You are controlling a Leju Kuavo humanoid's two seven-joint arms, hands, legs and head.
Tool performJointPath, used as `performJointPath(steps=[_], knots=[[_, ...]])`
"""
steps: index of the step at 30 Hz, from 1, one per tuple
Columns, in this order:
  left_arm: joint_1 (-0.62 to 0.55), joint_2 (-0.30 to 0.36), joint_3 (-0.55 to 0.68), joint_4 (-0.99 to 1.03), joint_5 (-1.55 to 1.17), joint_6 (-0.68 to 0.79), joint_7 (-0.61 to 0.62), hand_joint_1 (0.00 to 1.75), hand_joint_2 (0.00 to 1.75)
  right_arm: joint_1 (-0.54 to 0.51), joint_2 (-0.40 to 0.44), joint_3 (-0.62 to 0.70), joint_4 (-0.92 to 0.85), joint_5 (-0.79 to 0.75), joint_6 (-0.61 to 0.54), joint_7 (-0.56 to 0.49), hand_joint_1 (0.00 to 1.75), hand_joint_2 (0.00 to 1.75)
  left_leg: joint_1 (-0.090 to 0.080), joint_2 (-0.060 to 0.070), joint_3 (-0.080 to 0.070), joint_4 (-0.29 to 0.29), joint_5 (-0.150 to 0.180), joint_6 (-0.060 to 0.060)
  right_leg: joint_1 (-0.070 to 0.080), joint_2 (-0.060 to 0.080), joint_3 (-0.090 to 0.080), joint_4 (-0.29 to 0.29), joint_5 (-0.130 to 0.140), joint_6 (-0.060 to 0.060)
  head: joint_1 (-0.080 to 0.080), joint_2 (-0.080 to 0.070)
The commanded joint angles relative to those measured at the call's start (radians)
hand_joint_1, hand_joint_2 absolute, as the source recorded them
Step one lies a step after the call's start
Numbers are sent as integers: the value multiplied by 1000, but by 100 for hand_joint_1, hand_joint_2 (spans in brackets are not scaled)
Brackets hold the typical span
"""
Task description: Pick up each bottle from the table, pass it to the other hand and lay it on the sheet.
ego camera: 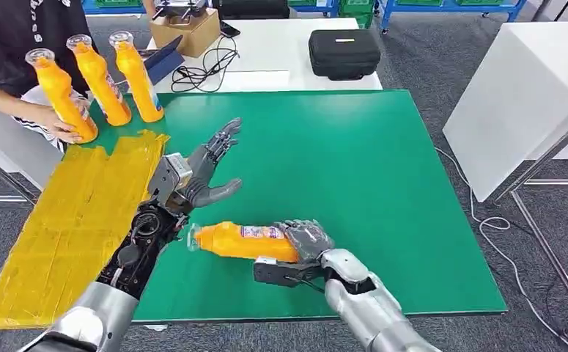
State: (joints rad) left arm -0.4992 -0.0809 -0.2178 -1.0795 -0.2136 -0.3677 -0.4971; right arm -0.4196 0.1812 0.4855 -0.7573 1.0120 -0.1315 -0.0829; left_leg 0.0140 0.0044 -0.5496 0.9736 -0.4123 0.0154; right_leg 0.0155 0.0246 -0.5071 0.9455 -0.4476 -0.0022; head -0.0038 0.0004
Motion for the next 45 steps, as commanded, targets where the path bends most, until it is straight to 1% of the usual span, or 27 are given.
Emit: performJointPath(steps=[1, 3, 5, 6, 7, 8, 12, 13, 14, 15, 18, 19, 20, 21, 22, 23, 25, 26, 29, 33, 35, 36, 37, 39, 41, 42, 45], knots=[[90, 47, 28, -122, 19, -24, 38, 0, 175, 294, -28, -364, -566, -180, -96, -11, 175, 175, -1, -9, -9, 0, 2, 0, -1, -10, -6, 0, -1, 2, 1, 0], [103, 46, 29, -134, 21, -21, 36, 0, 175, 330, -16, -400, -591, -228, -159, -44, 175, 175, -2, -12, -15, 0, 2, 1, -2, -14, -10, 0, -3, 3, 0, 0], [103, 42, 29, -135, 27, -23, 34, 0, 175, 351, -10, -424, -611, -259, -197, -57, 175, 175, -1, -12, -17, 0, 0, 0, -2, -15, -12, -1, -4, 5, 0, 0], [99, 35, 29, -130, 31, -27, 37, 0, 175, 373, -1, -448, -637, -304, -223, -77, 175, 175, -2, -12, -20, 0, 2, 0, -2, -13, -16, 0, -2, 3, 0, 0], [97, 32, 27, -129, 31, -26, 37, 0, 175, 380, -5, -451, -643, -309, -225, -80, 175, 175, -2, -11, -21, 1, 1, 0, -2, -13, -17, 1, -3, 3, 0, 0], [92, 27, 26, -124, 34, -27, 40, 0, 175, 396, 3, -468, -670, -357, -232, -99, 175, 175, -2, -12, -23, 1, 2, 0, -2, -14, -18, 1, -3, 3, 0, 0], [90, 24, 25, -121, 34, -25, 41, 0, 175, 403, 0, -473, -686, -375, -231, -107, 175, 175, -2, -11, -30, 1, 3, 0, -2, -13, -26, 1, -1, 2, 0, 0], [89, 23, 25, -119, 36, -27, 44, 0, 175, 409, 11, -484, -703, -441, -232, -140, 175, 175, -2, -11, -26, 1, 1, 0, -2, -14, -22, 1, -3, 4, 0, 0], [87, 22, 24, -117, 37, -27, 45, 0, 175, 418, 9, -493, -713, -488, -225, -164, 175, 175, -2, -11, -27, 1, 1, 0, -2, -13, -24, 1, -2, 3, 0, 0], [84, 22, 22, -113, 42, -31, 47, 0, 175, 429, 7, -495, -738, -598, -179, -217, 175, 175, -2, -11, -30, 1, 3, 0, -2, -13, -26, 1, -1, 3, 0, 0], [63, 29, 5, -87, 56, -52, 43, 0, 175, 441, -33, -477, -751, -834, 47, -270, 175, 175, -2, -13, -29, 1, 2, 0, -2, -15, -25, 1, -2, 3, 0, 0], [60, 29, 3, -83, 56, -52, 42, 0, 175, 440, -35, -476, -748, -846, 63, -280, 175, 175, -2, -13, -28, 1, 2, 0, -2, -16, -24, 1, -3, 4, 0, 0], [51, 30, -8, -72, 60, -60, 38, 0, 175, 429, -48, -456, -731, -882, 145, -323, 175, 175, -1, -12, -29, 1, 3, 0, -1, -14, -25, 0, -1, 3, 0, 0], [47, 28, -12, -69, 60, -60, 38, 0, 175, 419, -44, -452, -722, -880, 151, -324, 175, 175, -1, -12, -29, 1, 2, 0, -2, -14, -25, 0, -1, 3, 0, 0], [45, 28, -20, -65, 64, -66, 40, 0, 175, 406, -44, -443, -711, -877, 185, -334, 175, 175, -1, -11, -27, 1, 1, 1, -1, -13, -23, 0, -2, 4, 0, 0], [44, 27, -23, -65, 65, -66, 41, 0, 175, 400, -41, -439, -707, -875, 192, -333, 175, 175, -1, -10, -30, 1, 3, 0, -1, -12, -27, 0, 0, 3, 0, 0], [41, 28, -33, -61, 66, -75, 52, 0, 175, 390, -41, -428, -698, -876, 211, -331, 175, 175, -1, -10, -30, 1, 3, 0, -1, -12, -27, 0, 0, 2, 0, 0], [40, 27, -42, -56, 78, -88, 78, 0, 175, 381, -38, -416, -685, -880, 236, -328, 175, 175, -2, -10, -29, 1, 2, 0, -2, -12, -25, 0, -1, 3, 0, 0], [40, 27, -48, -53, 88, -92, 96, 0, 175, 375, -40, -402, -672, -861, 236, -326, 175, 175, -1, -10, -28, 1, 2, 0, -2, -12, -25, 0, -1, 3, 0, 0], [48, 28, -55, -61, 88, -88, 100, 0, 175, 375, -34, -389, -664, -843, 231, -326, 175, 175, -1, -9, -27, 1, 2, 0, -1, -11, -24, 0, -1, 4, 0, 0], [52, 30, -59, -68, 88, -85, 103, 0, 175, 375, -33, -388, -660, -838, 226, -329, 175, 175, -1, -10, -30, 0, 3, 0, -1, -11, -27, 0, 0, 2, 0, 0], [67, 32, -74, -94, 68, -62, 121, 0, 175, 374, -31, -373, -657, -790, 205, -324, 175, 175, -1, -10, -28, 0, 2, 0, -1, -12, -25, 0, -1, 3, 0, 0], [76, 31, -81, -108, 66, -59, 124, 0, 175, 372, -26, -367, -656, -784, 203, -324, 175, 175, -1, -10, -27, 0, 2, 0, -2, -12, -24, 0, -2, 3, 0, 0], [122, 39, -124, -197, 60, -59, 149, 0, 175, 361, -17, -343, -650, -723, 163, -316, 175, 175, -1, -8, -27, 0, 1, 0, -1, -11, -23, 0, -2, 4, 0, 0], [151, 51, -161, -263, 66, -54, 162, 0, 175, 350, -20, -327, -647, -697, 131, -310, 175, 175, -2, -6, -27, 0, 1, 0, -2, -9, -25, 0, -1, 3, 0, 0], [161, 56, -175, -287, 63, -49, 168, 0, 175, 344, -23, -323, -646, -687, 115, -307, 175, 175, -1, -7, -31, 0, 2, 0, -1, -8, -28, 0, 0, 2, 0, 0], [163, 58, -178, -295, 63, -45, 173, 0, 175, 341, -28, -323, -645, -687, 115, -307, 175, 175, -1, -8, -28, 1, 1, 0, -1, -10, -25, 0, -2, 3, 0, 0]])
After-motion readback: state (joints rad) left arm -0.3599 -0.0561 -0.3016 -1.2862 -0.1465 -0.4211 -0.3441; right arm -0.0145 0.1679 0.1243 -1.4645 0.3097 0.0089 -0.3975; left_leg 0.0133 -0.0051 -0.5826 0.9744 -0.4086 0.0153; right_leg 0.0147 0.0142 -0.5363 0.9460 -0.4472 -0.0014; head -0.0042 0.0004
